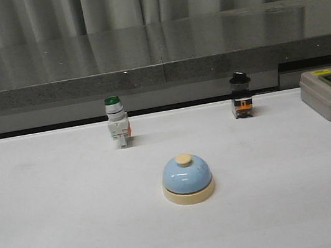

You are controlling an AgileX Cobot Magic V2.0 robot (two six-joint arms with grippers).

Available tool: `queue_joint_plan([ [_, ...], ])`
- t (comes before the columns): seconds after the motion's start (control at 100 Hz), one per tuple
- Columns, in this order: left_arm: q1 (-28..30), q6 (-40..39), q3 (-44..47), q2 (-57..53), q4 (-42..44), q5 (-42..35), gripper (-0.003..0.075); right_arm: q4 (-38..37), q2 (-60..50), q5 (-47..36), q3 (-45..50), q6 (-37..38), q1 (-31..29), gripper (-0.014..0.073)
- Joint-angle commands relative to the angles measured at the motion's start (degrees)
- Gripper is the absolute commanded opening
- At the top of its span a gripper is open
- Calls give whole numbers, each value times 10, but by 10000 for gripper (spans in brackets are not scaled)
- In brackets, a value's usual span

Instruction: Place and press bell with both arms

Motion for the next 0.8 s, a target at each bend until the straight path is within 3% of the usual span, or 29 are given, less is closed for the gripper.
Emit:
queue_joint_plan([
  [0.0,-1,-5,31,-18,-2,-43,-21,-6,3,-42,-12,-6,-3,-64],
  [0.18,-1,-5,31,-18,-2,-43,-21,-6,-13,-112,30,-6,-3,-64],
  [0.52,-1,-5,31,-18,-2,-43,-21,-6,-133,-324,225,-6,-3,-64],
  [0.79,-1,-5,31,-18,-2,-43,-21,0,-212,-375,324,-5,-3,-64],
])
